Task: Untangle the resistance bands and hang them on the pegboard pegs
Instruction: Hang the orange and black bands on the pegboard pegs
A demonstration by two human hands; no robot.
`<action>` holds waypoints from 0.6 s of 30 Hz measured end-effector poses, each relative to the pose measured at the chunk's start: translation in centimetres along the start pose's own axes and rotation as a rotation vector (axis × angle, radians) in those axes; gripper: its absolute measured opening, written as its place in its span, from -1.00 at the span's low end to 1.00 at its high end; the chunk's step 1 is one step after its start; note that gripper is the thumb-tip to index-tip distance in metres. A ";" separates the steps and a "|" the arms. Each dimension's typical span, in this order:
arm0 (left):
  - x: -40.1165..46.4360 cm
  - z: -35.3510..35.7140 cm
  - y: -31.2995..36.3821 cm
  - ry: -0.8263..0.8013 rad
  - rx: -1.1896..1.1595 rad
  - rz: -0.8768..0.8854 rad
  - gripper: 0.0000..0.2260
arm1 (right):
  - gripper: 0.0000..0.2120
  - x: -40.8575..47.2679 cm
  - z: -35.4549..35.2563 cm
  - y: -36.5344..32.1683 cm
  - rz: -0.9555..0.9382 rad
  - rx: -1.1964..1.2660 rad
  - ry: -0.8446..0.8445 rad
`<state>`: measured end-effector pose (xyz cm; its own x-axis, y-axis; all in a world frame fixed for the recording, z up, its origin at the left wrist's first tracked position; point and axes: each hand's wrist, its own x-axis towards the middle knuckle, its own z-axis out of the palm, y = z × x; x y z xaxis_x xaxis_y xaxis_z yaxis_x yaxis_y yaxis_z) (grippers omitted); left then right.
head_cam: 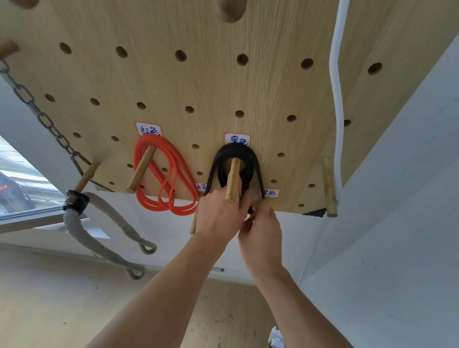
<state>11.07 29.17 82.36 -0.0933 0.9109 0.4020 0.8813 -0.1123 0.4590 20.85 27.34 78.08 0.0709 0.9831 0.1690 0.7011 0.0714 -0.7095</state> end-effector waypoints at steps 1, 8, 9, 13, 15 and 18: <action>0.0 0.1 -0.2 0.004 0.011 0.010 -0.62 | -0.76 -0.1 -0.6 0.1 0.008 -0.014 0.091; -0.7 0.4 -0.3 -0.018 0.043 0.022 -0.88 | -0.65 1.2 -1.4 1.7 0.433 -0.115 -0.277; -0.6 0.5 -0.2 -0.018 0.044 0.011 -0.89 | -0.67 1.4 -1.2 1.9 0.444 -0.091 -0.306; -0.2 0.6 -0.2 -0.027 0.054 0.006 -0.89 | -0.72 1.6 -0.3 2.6 0.409 0.056 -0.223; -0.1 0.6 -0.4 -0.043 0.045 0.014 -0.87 | -0.71 1.5 0.1 3.0 0.410 0.164 -0.190; -0.1 0.7 -0.7 -0.063 0.068 0.028 -0.86 | -0.69 1.3 0.6 3.5 0.414 0.258 -0.168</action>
<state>10.79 29.41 81.46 -0.0407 0.9312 0.3622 0.9129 -0.1127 0.3922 22.95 29.02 75.39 0.1756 0.9499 -0.2585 0.4391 -0.3105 -0.8431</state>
